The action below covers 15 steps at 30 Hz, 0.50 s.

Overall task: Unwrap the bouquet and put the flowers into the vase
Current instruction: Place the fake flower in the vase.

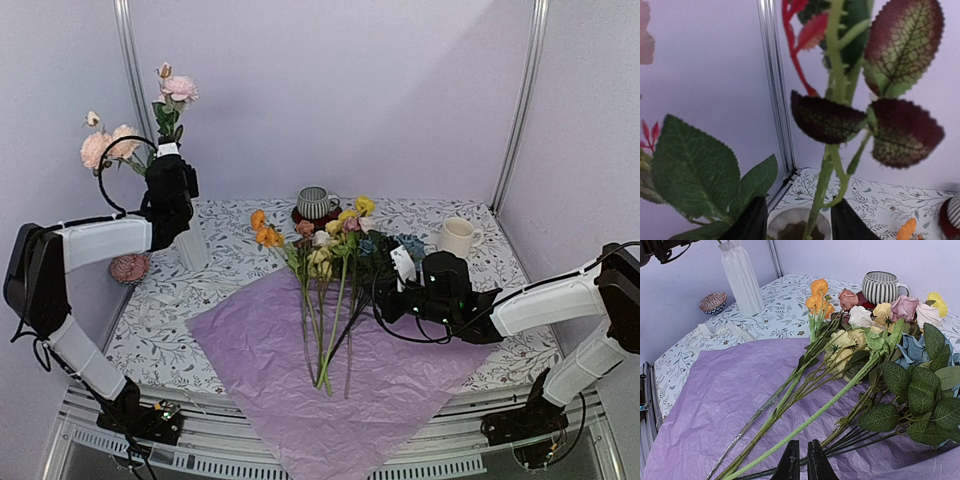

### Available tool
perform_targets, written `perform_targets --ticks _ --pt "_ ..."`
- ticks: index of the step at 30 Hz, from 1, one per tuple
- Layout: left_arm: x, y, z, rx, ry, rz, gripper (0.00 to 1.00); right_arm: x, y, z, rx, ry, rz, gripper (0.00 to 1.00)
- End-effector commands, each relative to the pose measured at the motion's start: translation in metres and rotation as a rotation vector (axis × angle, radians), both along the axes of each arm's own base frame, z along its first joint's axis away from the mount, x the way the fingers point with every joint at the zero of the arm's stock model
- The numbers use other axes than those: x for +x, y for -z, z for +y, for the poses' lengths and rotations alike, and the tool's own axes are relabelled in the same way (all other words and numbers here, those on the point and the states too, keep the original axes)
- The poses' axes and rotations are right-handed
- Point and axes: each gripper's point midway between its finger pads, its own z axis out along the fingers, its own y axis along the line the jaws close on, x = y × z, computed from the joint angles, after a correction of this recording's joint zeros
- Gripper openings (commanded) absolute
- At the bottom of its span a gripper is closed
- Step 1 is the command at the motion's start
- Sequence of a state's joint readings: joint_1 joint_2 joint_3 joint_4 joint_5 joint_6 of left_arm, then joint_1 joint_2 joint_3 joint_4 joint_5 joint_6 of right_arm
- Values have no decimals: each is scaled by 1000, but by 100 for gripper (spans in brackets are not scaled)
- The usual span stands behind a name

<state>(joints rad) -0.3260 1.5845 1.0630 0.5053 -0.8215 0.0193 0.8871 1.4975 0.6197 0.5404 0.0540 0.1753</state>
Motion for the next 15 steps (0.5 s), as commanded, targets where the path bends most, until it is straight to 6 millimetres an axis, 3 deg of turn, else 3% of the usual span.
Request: perform_targets --ticks 1,9,15 --pt "-15 0 -5 -109 41 4 48 5 -9 5 23 0 -16 9" --pt "-21 18 -29 -192 207 73 54 4 -8 6 26 -9 -8 9" --pt "-5 32 -21 -189 154 139 54 5 -8 7 23 -5 -11 9"
